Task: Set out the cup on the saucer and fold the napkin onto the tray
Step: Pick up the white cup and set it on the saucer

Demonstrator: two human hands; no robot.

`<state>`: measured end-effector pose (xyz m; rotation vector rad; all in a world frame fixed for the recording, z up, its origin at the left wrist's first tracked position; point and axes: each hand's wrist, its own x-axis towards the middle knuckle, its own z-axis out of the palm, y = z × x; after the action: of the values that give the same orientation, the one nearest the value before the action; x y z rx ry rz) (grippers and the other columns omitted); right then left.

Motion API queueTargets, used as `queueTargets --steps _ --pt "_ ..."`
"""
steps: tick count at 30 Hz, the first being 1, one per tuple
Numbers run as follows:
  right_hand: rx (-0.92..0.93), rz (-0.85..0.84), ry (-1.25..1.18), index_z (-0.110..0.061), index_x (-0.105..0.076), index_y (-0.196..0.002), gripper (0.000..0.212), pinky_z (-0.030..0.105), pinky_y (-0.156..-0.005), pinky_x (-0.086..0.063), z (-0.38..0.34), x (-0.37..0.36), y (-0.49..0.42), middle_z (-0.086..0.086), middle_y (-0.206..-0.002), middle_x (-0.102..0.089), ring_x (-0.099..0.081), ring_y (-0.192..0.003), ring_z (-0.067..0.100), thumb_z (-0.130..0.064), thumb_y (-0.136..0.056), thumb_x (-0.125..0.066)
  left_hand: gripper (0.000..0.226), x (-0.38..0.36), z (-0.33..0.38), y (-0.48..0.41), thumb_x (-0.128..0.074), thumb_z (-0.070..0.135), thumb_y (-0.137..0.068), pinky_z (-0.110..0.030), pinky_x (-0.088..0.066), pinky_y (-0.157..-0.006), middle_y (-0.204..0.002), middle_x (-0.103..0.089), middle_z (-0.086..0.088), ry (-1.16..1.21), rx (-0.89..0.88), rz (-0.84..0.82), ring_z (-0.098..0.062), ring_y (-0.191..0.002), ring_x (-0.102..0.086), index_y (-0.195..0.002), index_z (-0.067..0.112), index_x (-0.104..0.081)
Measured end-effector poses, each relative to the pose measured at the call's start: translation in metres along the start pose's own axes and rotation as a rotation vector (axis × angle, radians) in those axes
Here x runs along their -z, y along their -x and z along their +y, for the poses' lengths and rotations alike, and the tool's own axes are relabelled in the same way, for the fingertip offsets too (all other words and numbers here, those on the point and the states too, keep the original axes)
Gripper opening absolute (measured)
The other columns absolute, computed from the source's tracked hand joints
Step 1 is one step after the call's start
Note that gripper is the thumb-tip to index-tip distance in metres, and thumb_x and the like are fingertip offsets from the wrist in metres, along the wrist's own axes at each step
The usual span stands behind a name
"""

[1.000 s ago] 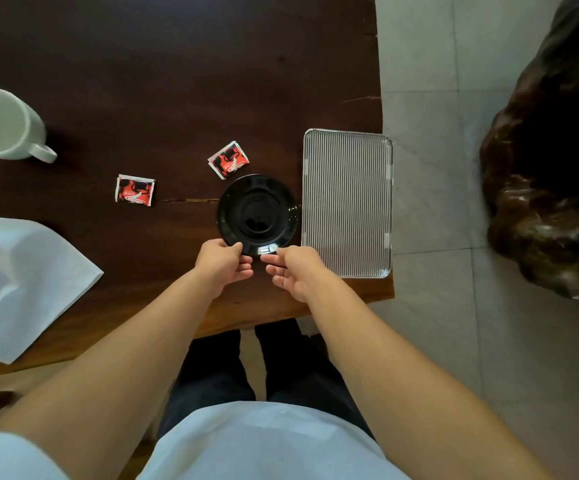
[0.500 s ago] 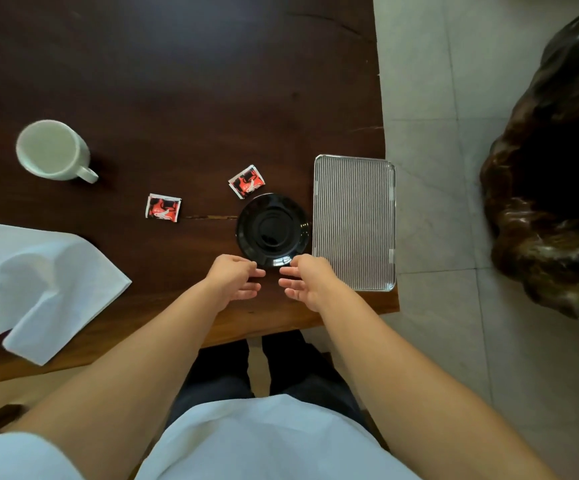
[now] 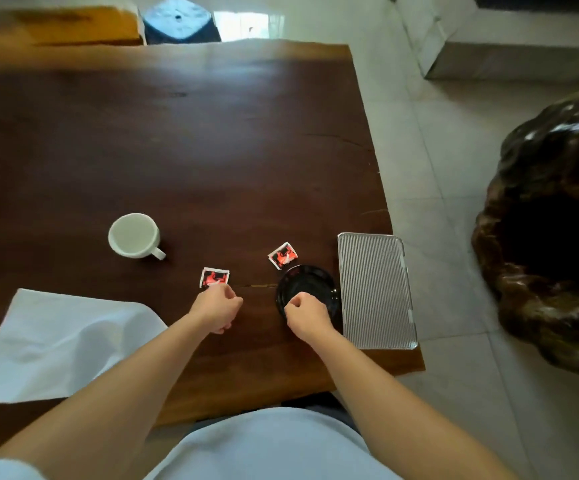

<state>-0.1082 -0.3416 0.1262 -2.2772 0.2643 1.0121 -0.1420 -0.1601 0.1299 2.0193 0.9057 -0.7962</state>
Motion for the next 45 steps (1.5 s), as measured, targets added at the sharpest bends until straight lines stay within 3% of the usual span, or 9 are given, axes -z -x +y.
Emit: queueTargets --steps 9,15,25,29,33,37,40,43,45 --pt "0.104 -0.039 0.149 -0.025 -0.056 -0.102 0.012 0.031 -0.072 -0.05 -0.07 -0.064 0.004 0.0 -0.099 -0.063 -0.058 -0.084 0.012 -0.034 -0.097 -0.05 0.013 0.062 -0.063 -0.016 -0.057 0.032 -0.095 -0.034 -0.062 -0.063 -0.086 -0.07 -0.007 -0.043 -0.003 0.055 -0.023 -0.074 -0.071 -0.091 0.02 -0.057" --pt "0.137 -0.091 0.232 -0.023 -0.055 -0.111 0.018 0.035 -0.08 -0.055 -0.098 -0.095 0.002 0.002 -0.105 -0.064 -0.061 -0.09 0.017 -0.033 -0.097 -0.053 0.012 0.091 -0.112 -0.025 -0.055 0.03 -0.097 -0.029 -0.056 -0.056 -0.086 -0.067 -0.005 0.024 0.07 0.12 -0.02 -0.075 -0.068 -0.09 0.02 -0.053" --pt "0.226 -0.088 0.299 -0.019 -0.054 -0.119 0.026 0.039 -0.085 -0.055 -0.148 -0.12 -0.028 0.007 -0.114 -0.064 -0.062 -0.096 0.022 -0.03 -0.095 -0.054 0.012 0.117 -0.141 -0.041 -0.056 0.026 -0.098 -0.034 -0.061 -0.071 -0.098 -0.064 -0.007 0.189 0.14 0.166 -0.022 -0.083 -0.068 -0.106 0.018 -0.053" --pt "0.204 -0.101 0.276 -0.021 -0.049 -0.129 0.034 0.035 -0.082 -0.056 -0.172 -0.125 -0.047 0.004 -0.113 -0.065 -0.064 -0.093 0.018 -0.026 -0.096 -0.057 0.022 0.13 -0.144 -0.054 -0.059 0.023 -0.097 -0.037 -0.061 -0.075 -0.102 -0.063 -0.008 0.255 0.163 0.204 -0.025 -0.087 -0.068 -0.116 0.017 -0.048" --pt "0.232 -0.081 0.209 -0.018 -0.049 -0.131 0.038 0.035 -0.08 -0.056 -0.196 -0.131 -0.073 0.001 -0.1 -0.065 -0.065 -0.089 0.019 -0.017 -0.094 -0.058 0.035 0.141 -0.148 -0.074 -0.064 0.019 -0.094 -0.046 -0.059 -0.087 -0.09 -0.061 -0.001 0.352 0.158 0.238 -0.025 -0.09 -0.067 -0.124 0.016 -0.047" --pt "0.322 -0.047 0.228 -0.016 -0.049 -0.135 0.049 0.029 -0.084 -0.046 -0.22 -0.138 -0.108 0.003 -0.108 -0.064 -0.06 -0.103 0.02 -0.009 -0.088 -0.059 0.047 0.148 -0.148 -0.099 -0.07 0.017 -0.09 -0.04 -0.061 -0.078 -0.09 -0.062 0.0 0.44 0.163 0.245 -0.021 -0.082 -0.069 -0.13 0.018 -0.045" --pt "0.382 -0.086 0.284 -0.02 -0.043 -0.143 0.066 0.032 -0.089 -0.051 -0.235 -0.147 -0.129 0.006 -0.121 -0.059 -0.058 -0.11 0.021 -0.001 -0.083 -0.064 0.066 0.151 -0.143 -0.119 -0.074 0.013 -0.086 -0.031 -0.06 -0.064 -0.103 -0.06 -0.002 0.535 0.176 0.274 -0.02 -0.079 -0.069 -0.139 0.024 -0.037" --pt "0.431 -0.184 0.298 -0.03 -0.03 -0.151 0.094 0.039 -0.086 -0.058 -0.248 -0.16 -0.145 0.005 -0.129 -0.055 -0.062 -0.108 0.023 0.004 -0.076 -0.075 0.087 0.15 -0.138 -0.138 -0.079 0.009 -0.078 -0.044 -0.062 -0.081 -0.119 -0.057 -0.003 0.556 0.147 0.32 -0.024 -0.095 -0.069 -0.143 0.034 -0.027" --pt "0.491 -0.234 0.318 -0.032 -0.022 -0.154 0.105 0.042 -0.093 -0.055 -0.253 -0.169 -0.151 0.004 -0.134 -0.052 -0.059 -0.113 0.022 -0.003 -0.073 -0.082 0.093 0.149 -0.135 -0.147 -0.082 0.009 -0.074 -0.045 -0.061 -0.084 -0.125 -0.055 -0.001 0.562 0.118 0.329 -0.026 -0.104 -0.067 -0.139 0.042 -0.024"
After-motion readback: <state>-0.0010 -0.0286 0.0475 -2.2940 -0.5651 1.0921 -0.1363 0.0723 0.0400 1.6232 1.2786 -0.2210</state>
